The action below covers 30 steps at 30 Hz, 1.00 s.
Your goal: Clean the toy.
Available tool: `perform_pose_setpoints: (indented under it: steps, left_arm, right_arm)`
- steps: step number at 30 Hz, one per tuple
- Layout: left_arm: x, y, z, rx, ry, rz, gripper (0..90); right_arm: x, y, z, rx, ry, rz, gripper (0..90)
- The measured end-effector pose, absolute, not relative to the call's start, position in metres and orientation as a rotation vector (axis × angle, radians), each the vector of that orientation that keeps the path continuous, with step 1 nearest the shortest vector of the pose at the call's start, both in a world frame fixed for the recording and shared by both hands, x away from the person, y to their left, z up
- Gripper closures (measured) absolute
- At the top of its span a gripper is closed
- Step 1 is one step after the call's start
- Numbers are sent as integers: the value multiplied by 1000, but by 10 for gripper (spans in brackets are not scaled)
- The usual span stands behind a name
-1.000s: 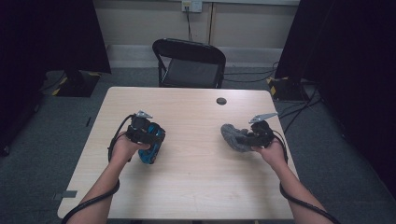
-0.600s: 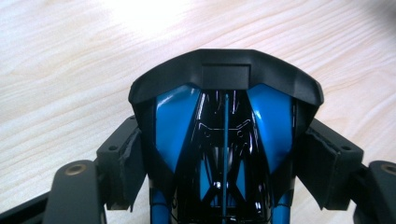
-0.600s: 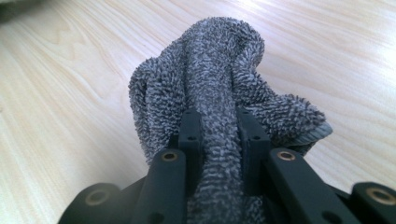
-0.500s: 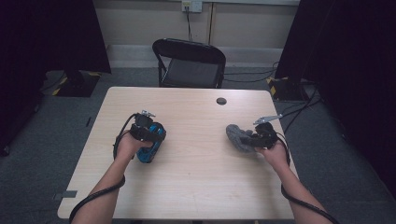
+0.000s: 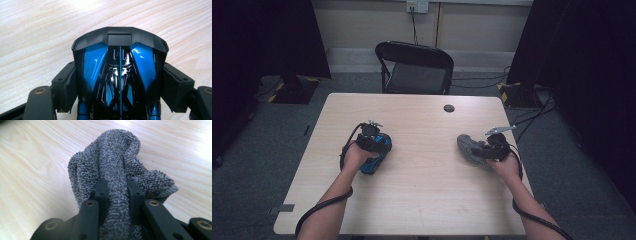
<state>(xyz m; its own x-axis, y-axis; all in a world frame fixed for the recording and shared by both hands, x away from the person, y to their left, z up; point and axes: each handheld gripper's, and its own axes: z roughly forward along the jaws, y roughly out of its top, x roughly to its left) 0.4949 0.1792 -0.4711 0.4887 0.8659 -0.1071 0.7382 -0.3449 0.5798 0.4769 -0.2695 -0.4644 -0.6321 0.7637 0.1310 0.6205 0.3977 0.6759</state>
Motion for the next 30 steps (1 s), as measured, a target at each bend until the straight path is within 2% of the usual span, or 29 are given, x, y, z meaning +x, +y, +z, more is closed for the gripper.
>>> perform_pose_setpoints:
  steps: [15,25,30]
  left_arm:
    - [499,175,-483,2197,1312,290,252]
    - [496,173,-486,2215,1269,312,248]
    - [495,172,-486,2223,1258,318,245]
  right_arm:
    - [481,-267,-475,1248,2447,1050,726]
    - [480,-264,-474,1235,2443,1016,654]
    - [480,-263,-474,1229,2432,1009,584]
